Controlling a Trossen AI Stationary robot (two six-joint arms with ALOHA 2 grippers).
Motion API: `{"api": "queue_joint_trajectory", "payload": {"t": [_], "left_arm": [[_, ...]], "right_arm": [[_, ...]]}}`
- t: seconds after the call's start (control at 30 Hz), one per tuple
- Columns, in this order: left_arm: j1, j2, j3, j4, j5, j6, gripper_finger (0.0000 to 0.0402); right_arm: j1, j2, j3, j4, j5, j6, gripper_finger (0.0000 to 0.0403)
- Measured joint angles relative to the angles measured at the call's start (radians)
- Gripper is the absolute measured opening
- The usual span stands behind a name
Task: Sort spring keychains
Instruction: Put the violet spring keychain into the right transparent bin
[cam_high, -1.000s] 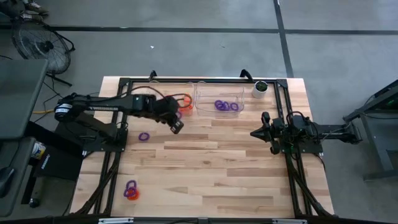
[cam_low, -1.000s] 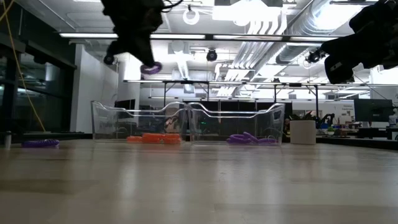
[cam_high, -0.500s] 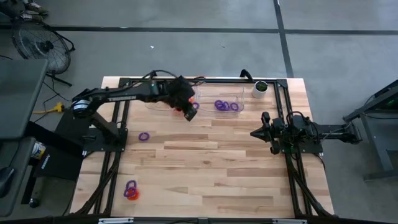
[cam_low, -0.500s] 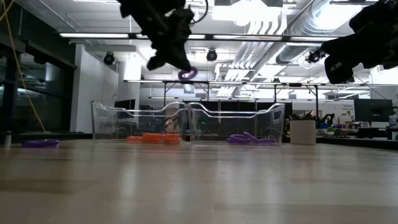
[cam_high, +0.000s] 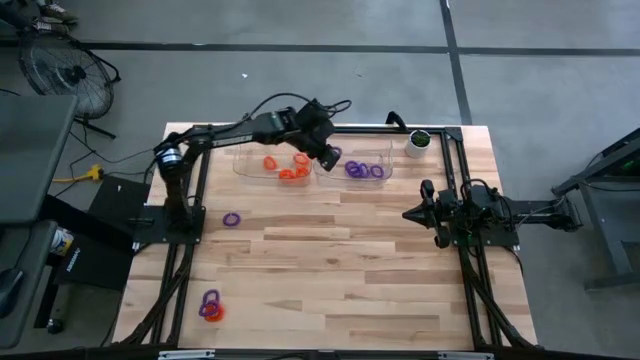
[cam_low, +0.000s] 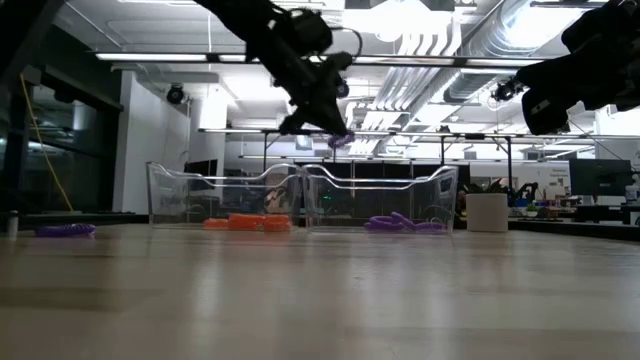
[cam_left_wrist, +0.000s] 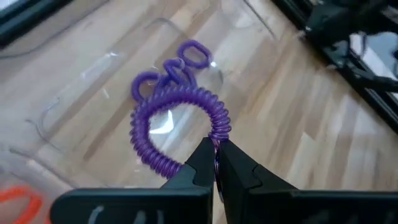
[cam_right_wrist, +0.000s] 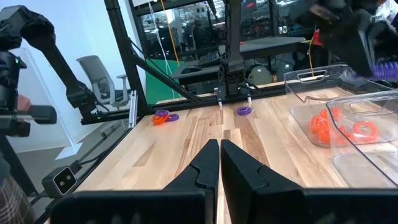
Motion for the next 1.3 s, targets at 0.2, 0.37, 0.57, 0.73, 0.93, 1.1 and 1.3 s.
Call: {"api": "queue_joint_trajectory", "payload": {"t": [0.2,0.37,0.57,0.73,0.93,1.1,1.3], "left_arm": [[0.010,0.126,0.136,-0.094,0.011,0.011,0.0001],[0.009,0.210,0.238,-0.149,0.013,0.050,0.0010],[0.009,0.244,0.284,-0.169,0.011,0.053,0.0044],[0.009,0.248,0.284,-0.166,0.002,0.076,0.0081],[0.009,0.248,0.284,-0.152,-0.022,0.090,0.0164],[0.009,0.248,0.284,-0.146,-0.024,0.090,0.0229],[0.009,0.206,0.283,-0.196,-0.073,0.094,0.0241]], "right_arm": [[0.000,0.000,0.000,0.000,0.000,0.000,0.0012],[0.000,0.000,0.000,0.000,0.000,0.000,0.0012],[0.000,0.000,0.000,0.000,0.000,0.000,0.0012],[0.000,0.000,0.000,0.000,0.000,0.000,0.0012],[0.000,0.000,0.000,0.000,0.000,0.000,0.0012],[0.000,0.000,0.000,0.000,0.000,0.000,0.0012],[0.000,0.000,0.000,0.000,0.000,0.000,0.0012]]}}
